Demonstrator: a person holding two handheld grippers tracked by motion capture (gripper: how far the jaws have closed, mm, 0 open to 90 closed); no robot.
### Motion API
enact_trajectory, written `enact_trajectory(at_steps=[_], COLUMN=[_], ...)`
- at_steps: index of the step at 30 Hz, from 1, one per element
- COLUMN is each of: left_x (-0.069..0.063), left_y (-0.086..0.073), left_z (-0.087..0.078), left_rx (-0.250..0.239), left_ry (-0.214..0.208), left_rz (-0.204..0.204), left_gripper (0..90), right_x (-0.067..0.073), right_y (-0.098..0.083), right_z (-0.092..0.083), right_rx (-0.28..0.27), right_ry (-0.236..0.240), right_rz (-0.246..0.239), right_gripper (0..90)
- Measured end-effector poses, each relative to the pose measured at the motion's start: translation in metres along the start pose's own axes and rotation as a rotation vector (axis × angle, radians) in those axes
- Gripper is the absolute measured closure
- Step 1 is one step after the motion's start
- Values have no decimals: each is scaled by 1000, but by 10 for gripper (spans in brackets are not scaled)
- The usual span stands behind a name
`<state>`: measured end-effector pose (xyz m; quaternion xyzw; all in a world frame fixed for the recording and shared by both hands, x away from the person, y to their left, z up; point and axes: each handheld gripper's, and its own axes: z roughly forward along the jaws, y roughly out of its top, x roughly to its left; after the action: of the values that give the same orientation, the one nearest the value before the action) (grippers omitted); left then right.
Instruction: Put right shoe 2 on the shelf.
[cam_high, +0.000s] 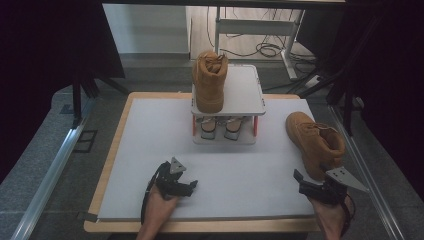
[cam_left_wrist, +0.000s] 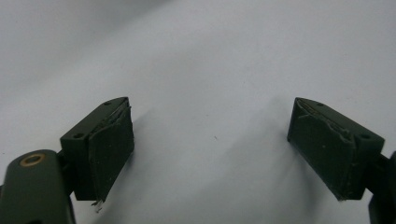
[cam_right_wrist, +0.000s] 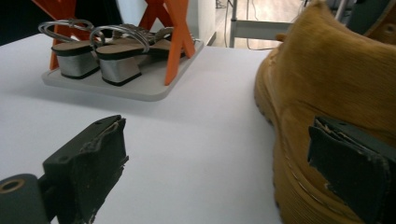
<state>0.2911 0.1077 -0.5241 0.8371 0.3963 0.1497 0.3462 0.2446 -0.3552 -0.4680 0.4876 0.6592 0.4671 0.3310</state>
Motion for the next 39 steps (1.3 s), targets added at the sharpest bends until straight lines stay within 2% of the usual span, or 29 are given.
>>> enact_trajectory(at_steps=[9,19,22,29,37,39], left_x=[0,0,0,0,0,0], left_y=[0,0,0,0,0,0], left_z=[0,0,0,0,0,0], left_rx=[0,0,0,0,0,0], left_ry=[0,0,0,0,0,0], left_rz=[0,0,0,0,-1,-1], left_gripper=[142,142,142,142,142,142], right_x=[-14,-35,-44,-53,-64,-68], right_y=[-11,-13,-8,2,10,13], right_z=[-12,-21,-19,-11,3,7], right_rx=[11,0,-2,-1,17,22], right_ry=[-40,-121,-145,-176,-182,-176], right_rz=[33,55,71,66,68,85], right_gripper=[52,54,49,42,32,43])
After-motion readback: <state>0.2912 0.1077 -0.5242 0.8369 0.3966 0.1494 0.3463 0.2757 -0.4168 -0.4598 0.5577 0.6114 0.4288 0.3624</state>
